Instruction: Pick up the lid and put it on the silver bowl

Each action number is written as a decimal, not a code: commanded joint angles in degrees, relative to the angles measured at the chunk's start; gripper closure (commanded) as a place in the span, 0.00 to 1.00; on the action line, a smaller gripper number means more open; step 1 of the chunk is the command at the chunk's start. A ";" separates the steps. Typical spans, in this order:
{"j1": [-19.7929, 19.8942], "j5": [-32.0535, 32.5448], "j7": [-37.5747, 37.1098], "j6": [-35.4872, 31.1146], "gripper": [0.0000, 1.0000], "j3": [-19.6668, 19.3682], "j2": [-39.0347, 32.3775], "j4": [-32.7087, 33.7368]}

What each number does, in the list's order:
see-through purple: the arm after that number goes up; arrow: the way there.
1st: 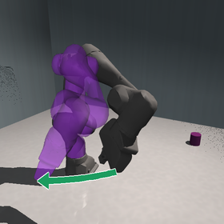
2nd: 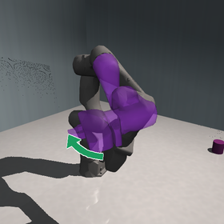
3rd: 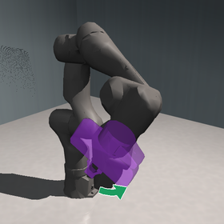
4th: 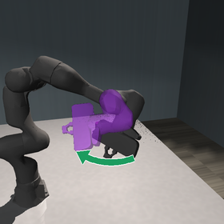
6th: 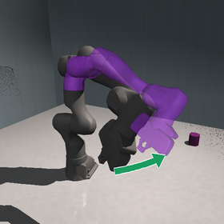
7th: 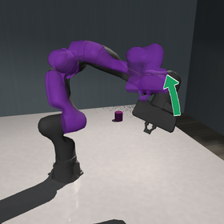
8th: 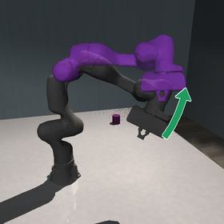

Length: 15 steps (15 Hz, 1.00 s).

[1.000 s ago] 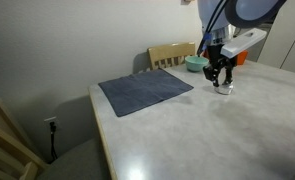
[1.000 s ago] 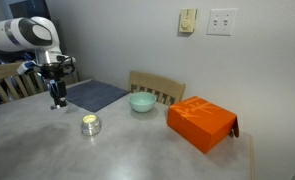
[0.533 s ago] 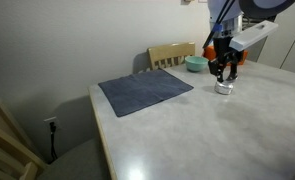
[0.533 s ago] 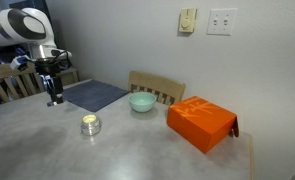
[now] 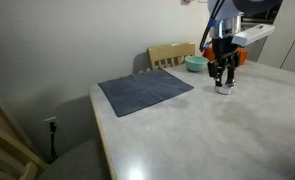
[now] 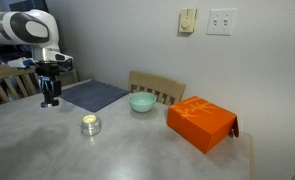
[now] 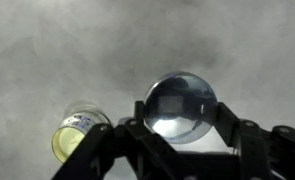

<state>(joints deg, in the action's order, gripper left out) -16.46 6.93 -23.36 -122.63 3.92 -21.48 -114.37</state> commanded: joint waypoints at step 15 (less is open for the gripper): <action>8.86 -9.01 1.69 -16.01 0.56 -1.32 12.19 -10.77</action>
<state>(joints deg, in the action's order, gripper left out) -9.16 -0.10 -21.92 -135.68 2.95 -12.14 -121.26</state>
